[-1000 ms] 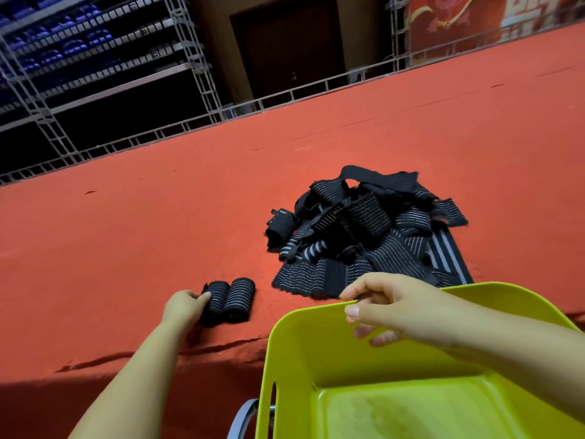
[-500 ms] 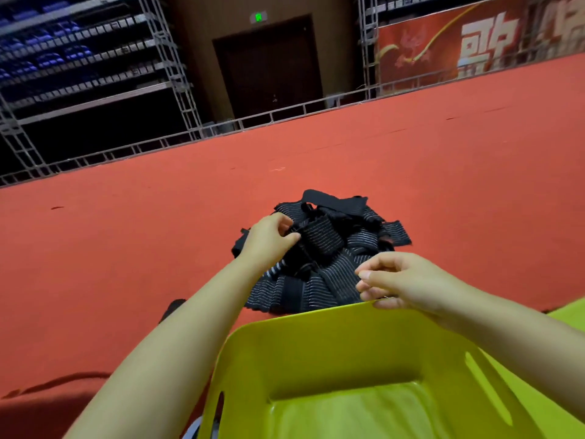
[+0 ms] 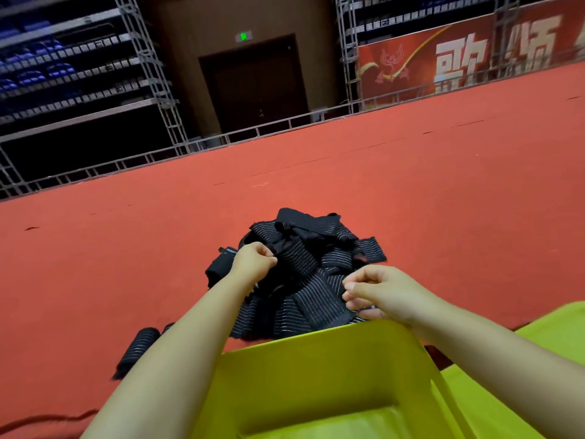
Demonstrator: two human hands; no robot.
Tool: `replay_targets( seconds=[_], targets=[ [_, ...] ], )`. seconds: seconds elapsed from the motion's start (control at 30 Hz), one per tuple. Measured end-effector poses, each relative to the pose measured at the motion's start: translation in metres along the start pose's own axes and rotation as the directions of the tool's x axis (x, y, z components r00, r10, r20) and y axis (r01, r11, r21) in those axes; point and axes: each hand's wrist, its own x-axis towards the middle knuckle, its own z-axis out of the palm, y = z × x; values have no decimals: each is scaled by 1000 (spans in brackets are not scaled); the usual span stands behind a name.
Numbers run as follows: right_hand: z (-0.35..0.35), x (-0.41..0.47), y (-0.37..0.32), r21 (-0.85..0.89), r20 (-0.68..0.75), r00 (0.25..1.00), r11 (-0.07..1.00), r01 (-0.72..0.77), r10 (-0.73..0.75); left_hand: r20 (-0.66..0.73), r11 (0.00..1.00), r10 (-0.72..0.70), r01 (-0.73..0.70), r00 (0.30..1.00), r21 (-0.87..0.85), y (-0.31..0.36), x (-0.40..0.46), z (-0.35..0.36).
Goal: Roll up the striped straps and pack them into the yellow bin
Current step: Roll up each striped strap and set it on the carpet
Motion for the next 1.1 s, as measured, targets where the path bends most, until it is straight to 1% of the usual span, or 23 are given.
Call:
replay_targets(
  seconds=[0.1, 0.2, 0.27, 0.37, 0.4, 0.47, 0.6, 0.67, 0.7, 0.77, 0.83, 0.87, 0.93, 1.0, 1.07, 1.1],
  targets=[
    [9, 13, -4, -68, -10, 999, 997, 32, -33, 64, 975, -42, 55, 997, -214, 4, -8, 0],
    [24, 34, -9, -236, -38, 989, 963, 130, -143, 137, 909, -85, 133, 987, -395, 12, -16, -2],
    [35, 49, -12, -382, -16, 978, 905, 186, -208, 203, 853, -117, 203, 972, -481, 19, -22, -6],
    [52, 66, -15, -536, 5, 963, 812, 231, -271, 353, 787, -113, 301, 929, -539, 29, -29, -11],
    [58, 70, -15, -565, 1, 958, 790, 239, -288, 387, 780, -98, 312, 917, -543, 32, -31, -11],
    [66, 78, -15, -576, -41, 954, 787, 219, -296, 422, 790, -61, 302, 905, -534, 36, -35, -10],
    [61, 88, -10, -487, -231, 936, 864, 127, -267, 410, 843, 65, 170, 910, -510, 35, -40, -2],
    [52, 92, -5, -361, -270, 935, 924, 125, -232, 439, 866, 94, 144, 894, -479, 31, -41, 1],
    [48, 92, -3, -276, -258, 945, 953, 126, -200, 453, 877, 104, 133, 886, -462, 30, -42, 2],
    [43, 88, -3, -146, -187, 970, 981, 127, -153, 464, 909, 119, 93, 878, -407, 27, -41, 3],
    [43, 85, -1, -111, -130, 982, 986, 123, -137, 484, 940, 160, 17, 861, -342, 25, -41, 6],
    [44, 84, 0, -116, -129, 981, 985, 130, -144, 482, 948, 187, -29, 856, -316, 24, -40, 8],
    [44, 84, 2, -81, -152, 978, 988, 132, -143, 444, 951, 223, -93, 868, -295, 18, -34, 13],
    [43, 86, 6, 37, -173, 979, 993, 113, -105, 388, 956, 240, -147, 890, -253, 15, -29, 18],
    [41, 87, 8, 138, -173, 982, 986, 98, -74, 326, 958, 286, -256, 901, -131, 13, -28, 22],
    [39, 87, 9, 135, -167, 983, 985, 106, -82, 303, 951, 303, -305, 903, -43, 12, -27, 25]
  ],
)
